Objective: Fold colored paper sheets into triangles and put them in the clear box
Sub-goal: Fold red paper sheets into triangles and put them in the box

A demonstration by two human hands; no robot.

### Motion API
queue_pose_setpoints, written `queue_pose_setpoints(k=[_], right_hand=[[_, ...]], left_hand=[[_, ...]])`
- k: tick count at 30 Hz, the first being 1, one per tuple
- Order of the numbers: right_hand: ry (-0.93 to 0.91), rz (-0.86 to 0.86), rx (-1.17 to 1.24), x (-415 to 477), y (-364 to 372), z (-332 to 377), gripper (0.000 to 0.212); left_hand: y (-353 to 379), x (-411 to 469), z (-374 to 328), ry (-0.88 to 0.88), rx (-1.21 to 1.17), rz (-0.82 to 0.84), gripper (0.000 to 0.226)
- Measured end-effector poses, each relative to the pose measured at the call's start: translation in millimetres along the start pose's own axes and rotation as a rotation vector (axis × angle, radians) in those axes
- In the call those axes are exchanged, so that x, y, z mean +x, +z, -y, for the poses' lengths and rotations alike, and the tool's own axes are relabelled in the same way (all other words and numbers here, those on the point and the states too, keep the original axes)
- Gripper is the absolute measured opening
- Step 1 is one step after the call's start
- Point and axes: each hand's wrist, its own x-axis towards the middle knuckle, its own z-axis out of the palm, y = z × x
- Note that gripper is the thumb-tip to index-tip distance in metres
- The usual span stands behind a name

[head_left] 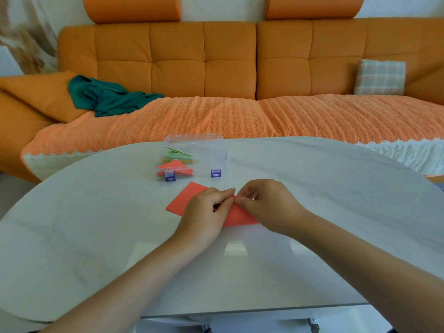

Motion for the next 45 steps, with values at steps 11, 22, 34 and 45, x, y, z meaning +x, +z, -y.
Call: queue_pose_setpoints(k=[11, 22, 34, 45], right_hand=[[0.151, 0.169, -0.139, 4, -1, -6, 0.019], [-0.029, 0.056, -0.583, 4, 10, -4, 0.029], [-0.188, 0.146, -0.484, -3, -4, -11, 0.023], [-0.136, 0.117, -0.541, -3, 2, -11, 0.025]], left_hand=[[-26, -2, -4, 0.164, 0.298, 0.126, 0.026], [-24, -12, -1, 0.349, 0.416, 0.446, 0.038], [-26, -18, -7, 0.395, 0.515, 0.457, 0.038], [-20, -45, -18, 0.594, 0.713, 0.403, 0.042]])
